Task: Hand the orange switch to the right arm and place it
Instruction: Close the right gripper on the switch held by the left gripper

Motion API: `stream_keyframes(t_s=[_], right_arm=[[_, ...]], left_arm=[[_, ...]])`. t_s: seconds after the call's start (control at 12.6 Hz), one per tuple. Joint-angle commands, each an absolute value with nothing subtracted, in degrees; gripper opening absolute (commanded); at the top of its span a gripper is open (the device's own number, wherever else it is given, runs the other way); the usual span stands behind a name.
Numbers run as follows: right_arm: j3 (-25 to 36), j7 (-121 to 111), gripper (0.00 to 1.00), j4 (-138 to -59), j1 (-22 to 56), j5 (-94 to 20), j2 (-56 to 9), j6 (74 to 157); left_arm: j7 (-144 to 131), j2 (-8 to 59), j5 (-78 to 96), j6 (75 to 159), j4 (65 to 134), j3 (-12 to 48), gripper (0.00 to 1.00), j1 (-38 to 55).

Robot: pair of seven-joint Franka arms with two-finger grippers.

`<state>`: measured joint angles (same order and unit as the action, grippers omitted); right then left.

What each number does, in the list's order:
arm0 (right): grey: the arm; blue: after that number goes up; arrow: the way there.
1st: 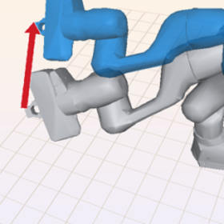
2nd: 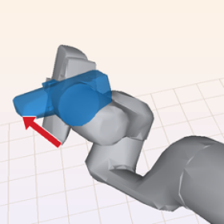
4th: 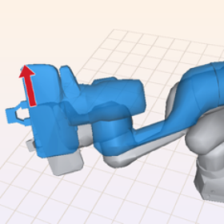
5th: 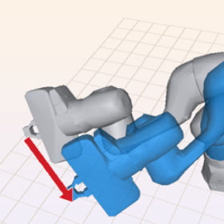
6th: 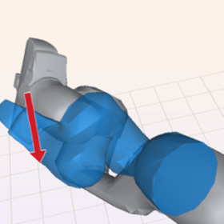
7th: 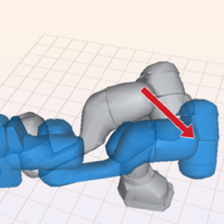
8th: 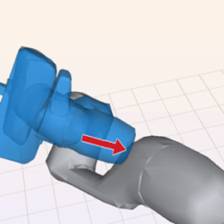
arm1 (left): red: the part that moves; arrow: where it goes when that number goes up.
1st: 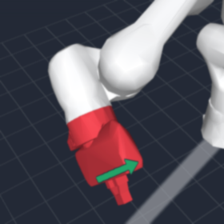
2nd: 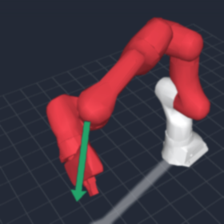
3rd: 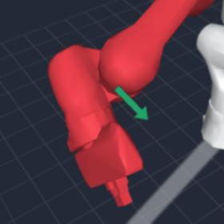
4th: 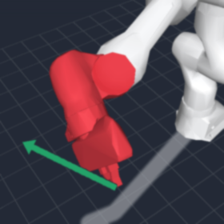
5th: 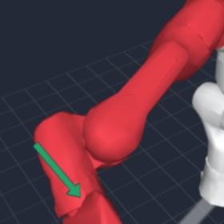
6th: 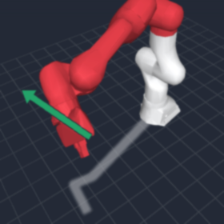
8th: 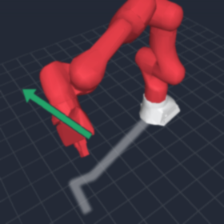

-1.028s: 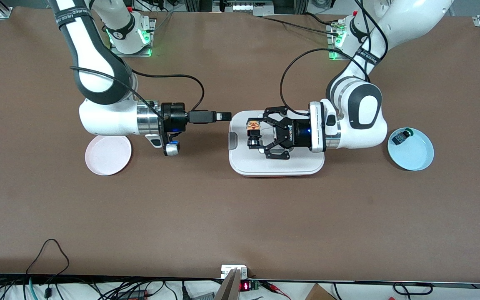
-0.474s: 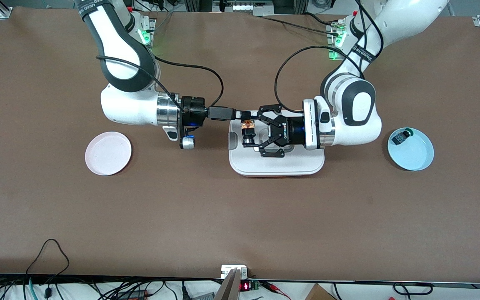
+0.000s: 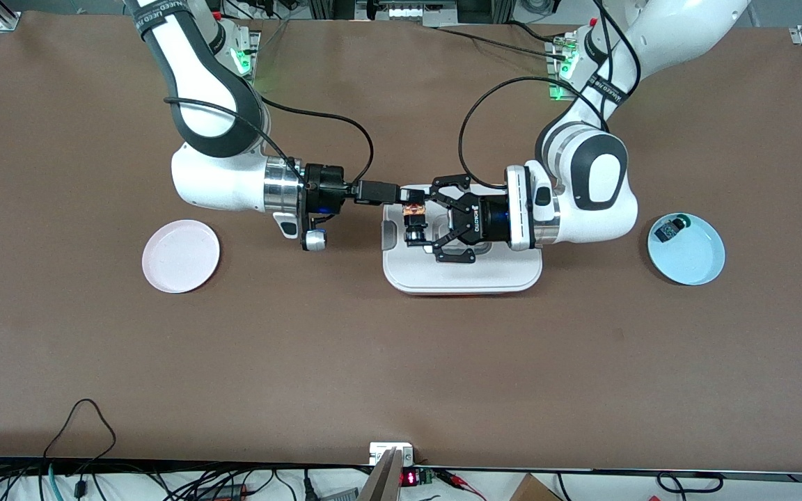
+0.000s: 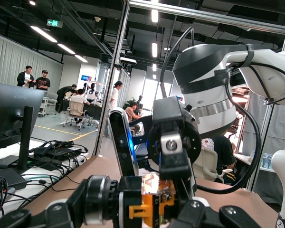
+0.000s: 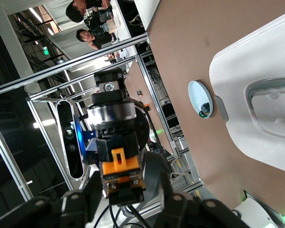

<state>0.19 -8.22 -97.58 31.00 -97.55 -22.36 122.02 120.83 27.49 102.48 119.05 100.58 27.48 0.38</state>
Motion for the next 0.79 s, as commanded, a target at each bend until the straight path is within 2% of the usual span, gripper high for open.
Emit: stream_keyframes(t_s=[0.0, 0.24, 0.32, 0.63, 0.71], right_arm=[[0.62, -10.28, 0.35, -96.94, 31.73, -99.23, -23.11, 122.52], [0.62, -11.51, 0.07, -96.94, 31.73, -99.23, -23.55, 122.52], [0.62, -11.51, 0.01, -96.86, 31.64, -99.14, -23.55, 122.43], [0.62, -11.51, 0.0, -96.77, 31.38, -99.05, -23.64, 122.34], [0.62, -11.43, 0.0, -96.68, 31.29, -98.97, -23.64, 122.34]], left_arm=[[123.31, 26.1, 104.77, 120.85, 101.78, 27.95, 0.14, 0.35], [123.31, 26.1, 104.77, 121.38, 101.6, 28.04, 0.14, 0.35], [123.31, 26.1, 104.77, 121.38, 101.6, 28.04, 0.14, 0.35], [123.22, 26.1, 104.77, 121.38, 101.6, 28.21, 0.14, 0.35], [123.05, 26.1, 104.77, 121.38, 101.69, 28.21, 0.17, 0.35]])
